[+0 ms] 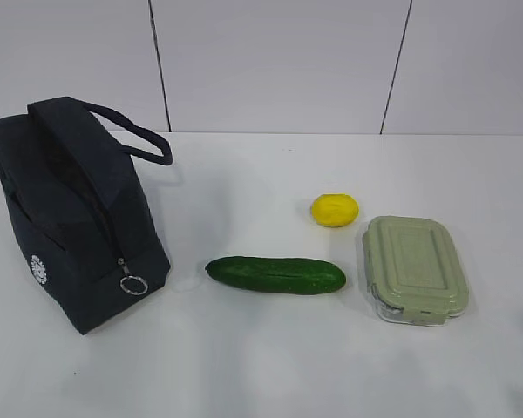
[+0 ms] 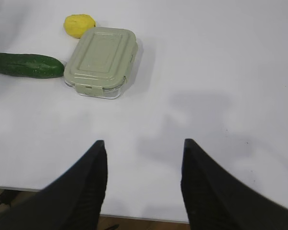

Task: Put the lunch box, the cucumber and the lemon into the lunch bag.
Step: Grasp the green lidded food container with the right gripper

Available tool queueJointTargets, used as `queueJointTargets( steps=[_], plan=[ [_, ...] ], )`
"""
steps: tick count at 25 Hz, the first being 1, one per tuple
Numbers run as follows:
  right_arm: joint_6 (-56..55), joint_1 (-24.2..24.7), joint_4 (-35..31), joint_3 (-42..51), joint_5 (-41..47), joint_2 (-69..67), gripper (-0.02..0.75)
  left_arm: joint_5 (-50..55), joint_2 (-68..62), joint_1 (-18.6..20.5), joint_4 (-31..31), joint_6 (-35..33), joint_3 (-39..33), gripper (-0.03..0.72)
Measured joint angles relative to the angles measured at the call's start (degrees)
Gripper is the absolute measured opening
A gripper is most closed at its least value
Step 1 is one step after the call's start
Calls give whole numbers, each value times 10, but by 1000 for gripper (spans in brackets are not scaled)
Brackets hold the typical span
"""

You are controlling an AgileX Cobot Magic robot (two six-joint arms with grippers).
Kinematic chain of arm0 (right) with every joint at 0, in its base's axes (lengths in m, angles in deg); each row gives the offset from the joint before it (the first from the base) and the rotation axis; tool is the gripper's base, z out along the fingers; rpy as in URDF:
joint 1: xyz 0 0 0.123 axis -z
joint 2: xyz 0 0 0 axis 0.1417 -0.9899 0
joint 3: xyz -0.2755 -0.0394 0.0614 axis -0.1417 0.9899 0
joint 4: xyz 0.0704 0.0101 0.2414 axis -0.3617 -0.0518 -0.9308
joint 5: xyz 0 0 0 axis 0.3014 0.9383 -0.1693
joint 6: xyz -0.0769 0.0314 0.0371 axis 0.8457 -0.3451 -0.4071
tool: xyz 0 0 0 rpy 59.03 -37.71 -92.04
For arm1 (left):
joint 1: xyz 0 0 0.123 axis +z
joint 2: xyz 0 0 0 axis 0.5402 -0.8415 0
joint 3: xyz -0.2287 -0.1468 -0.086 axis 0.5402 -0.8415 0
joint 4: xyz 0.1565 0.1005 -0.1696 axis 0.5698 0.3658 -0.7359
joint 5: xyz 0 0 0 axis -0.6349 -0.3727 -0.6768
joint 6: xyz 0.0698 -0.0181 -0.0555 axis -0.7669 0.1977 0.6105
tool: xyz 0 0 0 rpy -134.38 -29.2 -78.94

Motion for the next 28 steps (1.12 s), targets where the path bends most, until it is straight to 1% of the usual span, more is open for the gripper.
queueJointTargets(
  steps=[28],
  plan=[
    [0,0,0,0,0,0,402,0,0,0,0,0,0,235]
  ],
)
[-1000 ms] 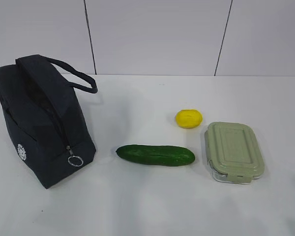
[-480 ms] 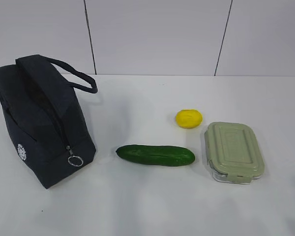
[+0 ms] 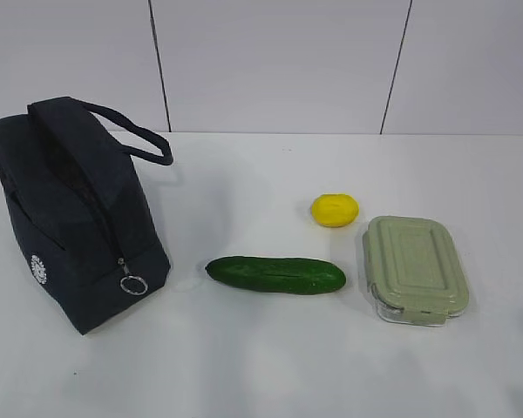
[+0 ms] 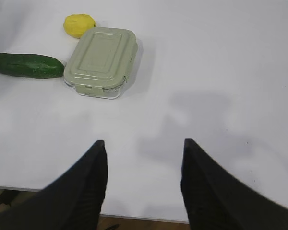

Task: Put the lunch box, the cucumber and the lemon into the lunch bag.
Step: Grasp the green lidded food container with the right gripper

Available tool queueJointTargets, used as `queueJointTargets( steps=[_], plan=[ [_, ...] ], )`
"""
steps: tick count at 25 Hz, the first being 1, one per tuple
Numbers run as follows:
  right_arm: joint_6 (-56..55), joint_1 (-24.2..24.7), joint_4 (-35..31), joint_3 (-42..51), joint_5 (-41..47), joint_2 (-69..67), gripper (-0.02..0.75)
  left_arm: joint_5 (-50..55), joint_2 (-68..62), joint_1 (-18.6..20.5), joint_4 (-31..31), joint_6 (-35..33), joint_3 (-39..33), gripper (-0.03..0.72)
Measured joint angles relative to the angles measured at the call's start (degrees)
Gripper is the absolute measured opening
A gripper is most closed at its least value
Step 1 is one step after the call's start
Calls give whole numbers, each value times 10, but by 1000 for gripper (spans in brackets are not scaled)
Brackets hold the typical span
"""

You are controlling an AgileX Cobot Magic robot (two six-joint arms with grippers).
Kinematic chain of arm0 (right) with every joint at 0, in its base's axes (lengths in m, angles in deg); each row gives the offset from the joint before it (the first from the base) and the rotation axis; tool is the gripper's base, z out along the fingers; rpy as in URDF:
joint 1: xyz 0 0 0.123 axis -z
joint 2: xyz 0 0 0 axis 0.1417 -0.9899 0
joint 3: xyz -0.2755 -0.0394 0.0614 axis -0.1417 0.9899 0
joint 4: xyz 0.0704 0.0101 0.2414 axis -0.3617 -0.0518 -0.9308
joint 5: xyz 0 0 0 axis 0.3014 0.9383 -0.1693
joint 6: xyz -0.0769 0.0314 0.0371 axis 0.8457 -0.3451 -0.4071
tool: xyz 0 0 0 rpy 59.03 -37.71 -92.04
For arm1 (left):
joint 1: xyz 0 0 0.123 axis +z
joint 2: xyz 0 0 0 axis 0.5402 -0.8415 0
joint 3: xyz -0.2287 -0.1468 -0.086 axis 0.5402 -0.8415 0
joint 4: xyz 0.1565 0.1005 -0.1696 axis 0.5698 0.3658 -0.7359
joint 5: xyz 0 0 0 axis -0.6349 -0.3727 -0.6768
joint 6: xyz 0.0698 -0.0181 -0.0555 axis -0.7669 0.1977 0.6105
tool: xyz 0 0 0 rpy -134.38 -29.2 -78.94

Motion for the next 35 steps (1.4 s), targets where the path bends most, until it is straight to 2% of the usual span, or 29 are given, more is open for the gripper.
queueJointTargets(
  steps=[35],
  plan=[
    [0,0,0,0,0,0,402,0,0,0,0,0,0,235]
  ],
)
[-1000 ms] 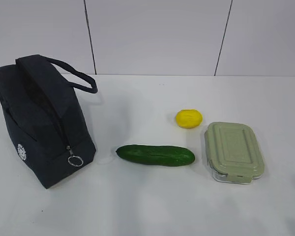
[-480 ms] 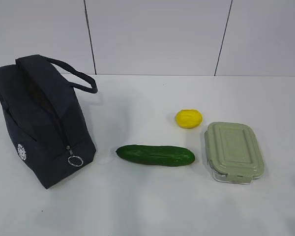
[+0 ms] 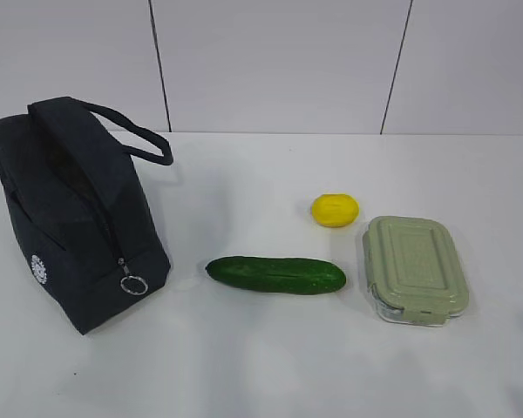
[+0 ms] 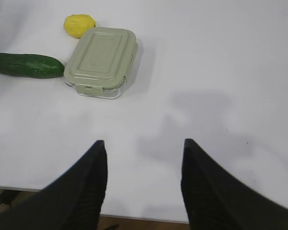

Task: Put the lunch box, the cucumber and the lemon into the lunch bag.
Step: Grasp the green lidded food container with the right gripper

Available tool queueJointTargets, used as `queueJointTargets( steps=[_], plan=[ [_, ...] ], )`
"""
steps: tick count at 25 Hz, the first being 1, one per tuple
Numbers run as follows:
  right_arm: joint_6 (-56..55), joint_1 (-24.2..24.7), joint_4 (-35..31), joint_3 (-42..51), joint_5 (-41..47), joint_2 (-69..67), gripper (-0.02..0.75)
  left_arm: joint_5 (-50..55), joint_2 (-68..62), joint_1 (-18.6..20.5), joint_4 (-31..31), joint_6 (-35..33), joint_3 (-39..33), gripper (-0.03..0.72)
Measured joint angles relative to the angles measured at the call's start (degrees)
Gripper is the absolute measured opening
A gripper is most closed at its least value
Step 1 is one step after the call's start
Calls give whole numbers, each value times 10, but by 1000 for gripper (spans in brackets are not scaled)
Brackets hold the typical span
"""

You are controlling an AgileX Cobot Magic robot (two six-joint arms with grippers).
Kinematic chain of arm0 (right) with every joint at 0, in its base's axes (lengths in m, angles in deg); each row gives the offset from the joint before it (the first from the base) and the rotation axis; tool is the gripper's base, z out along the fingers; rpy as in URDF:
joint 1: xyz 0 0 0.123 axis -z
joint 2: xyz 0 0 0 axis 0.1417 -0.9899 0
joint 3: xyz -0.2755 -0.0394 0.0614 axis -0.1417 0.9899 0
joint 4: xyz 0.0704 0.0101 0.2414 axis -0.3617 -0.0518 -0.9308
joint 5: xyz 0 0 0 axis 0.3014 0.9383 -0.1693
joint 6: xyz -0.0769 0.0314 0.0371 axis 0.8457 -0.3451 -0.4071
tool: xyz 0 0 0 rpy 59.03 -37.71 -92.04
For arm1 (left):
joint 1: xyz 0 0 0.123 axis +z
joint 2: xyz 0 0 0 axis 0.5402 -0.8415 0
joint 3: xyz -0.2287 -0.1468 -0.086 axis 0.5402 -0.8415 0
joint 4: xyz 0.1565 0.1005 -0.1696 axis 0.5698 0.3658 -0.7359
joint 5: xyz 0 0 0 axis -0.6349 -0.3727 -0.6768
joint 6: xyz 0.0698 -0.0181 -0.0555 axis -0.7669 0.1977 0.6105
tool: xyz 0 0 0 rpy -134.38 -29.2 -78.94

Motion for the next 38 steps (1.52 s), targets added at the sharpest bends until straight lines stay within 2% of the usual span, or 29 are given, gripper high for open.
queueJointTargets(
  steps=[5,12,22,32,38],
  plan=[
    [-5,0,8,-3,0,0,402,0,0,0,0,0,0,235],
    [-99,-1,26,-67,31,-39,402,0,0,0,0,0,0,235],
    [-90,-29,9,-92,-2,-179,402,0,0,0,0,0,0,235],
    [-54,-29,7,-130,-28,-315,402,0,0,0,0,0,0,235],
    [-17,-29,-25,-157,-45,-408,402,0,0,-4,0,0,0,235]
  ],
)
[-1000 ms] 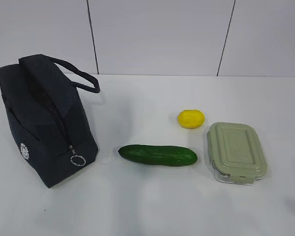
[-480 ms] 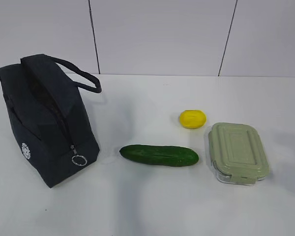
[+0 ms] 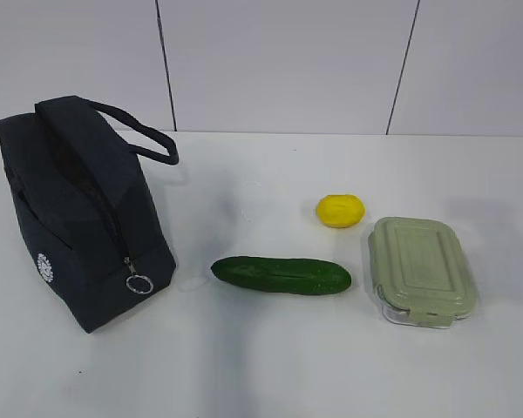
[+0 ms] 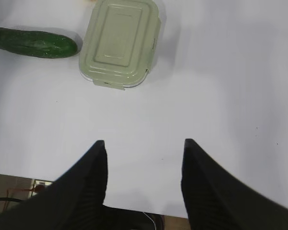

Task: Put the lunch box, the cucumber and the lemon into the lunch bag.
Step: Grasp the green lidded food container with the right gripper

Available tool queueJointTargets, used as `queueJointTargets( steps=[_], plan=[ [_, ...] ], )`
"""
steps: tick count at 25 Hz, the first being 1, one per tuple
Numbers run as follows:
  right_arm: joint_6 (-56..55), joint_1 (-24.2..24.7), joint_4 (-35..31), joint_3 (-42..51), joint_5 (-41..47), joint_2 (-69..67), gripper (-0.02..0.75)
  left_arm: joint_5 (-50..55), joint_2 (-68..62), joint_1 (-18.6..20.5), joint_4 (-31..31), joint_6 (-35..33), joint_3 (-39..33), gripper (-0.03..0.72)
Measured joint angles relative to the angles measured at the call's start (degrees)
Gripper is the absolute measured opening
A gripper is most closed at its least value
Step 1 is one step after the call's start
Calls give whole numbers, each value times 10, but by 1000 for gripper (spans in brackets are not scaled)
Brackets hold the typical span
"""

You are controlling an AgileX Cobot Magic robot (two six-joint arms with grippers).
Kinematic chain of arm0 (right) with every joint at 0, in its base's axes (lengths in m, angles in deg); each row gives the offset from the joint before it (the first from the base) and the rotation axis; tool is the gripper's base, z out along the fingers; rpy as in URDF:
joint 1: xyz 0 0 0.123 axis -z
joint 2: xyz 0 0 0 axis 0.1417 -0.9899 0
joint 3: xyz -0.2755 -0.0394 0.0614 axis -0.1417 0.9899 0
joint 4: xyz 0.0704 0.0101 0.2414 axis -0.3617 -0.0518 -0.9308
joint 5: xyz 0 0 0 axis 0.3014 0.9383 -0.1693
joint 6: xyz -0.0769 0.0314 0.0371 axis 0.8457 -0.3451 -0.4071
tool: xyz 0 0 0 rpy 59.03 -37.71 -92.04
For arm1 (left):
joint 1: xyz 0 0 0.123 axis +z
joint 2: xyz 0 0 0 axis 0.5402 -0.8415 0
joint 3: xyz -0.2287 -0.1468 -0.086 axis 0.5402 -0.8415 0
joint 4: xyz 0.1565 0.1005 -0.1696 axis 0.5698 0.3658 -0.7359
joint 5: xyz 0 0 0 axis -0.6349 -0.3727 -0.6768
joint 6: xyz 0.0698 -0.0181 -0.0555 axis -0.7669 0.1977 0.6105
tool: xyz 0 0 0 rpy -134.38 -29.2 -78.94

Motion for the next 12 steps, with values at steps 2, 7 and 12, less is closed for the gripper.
queueJointTargets(
  steps=[2,7,12],
  plan=[
    [12,0,-7,-4,-13,-29,402,0,0,0,0,0,0,235],
    [61,11,-63,-6,-52,-90,402,0,0,0,0,0,0,235],
    [173,75,-182,-6,-75,-151,402,0,0,0,0,0,0,235]
  ],
)
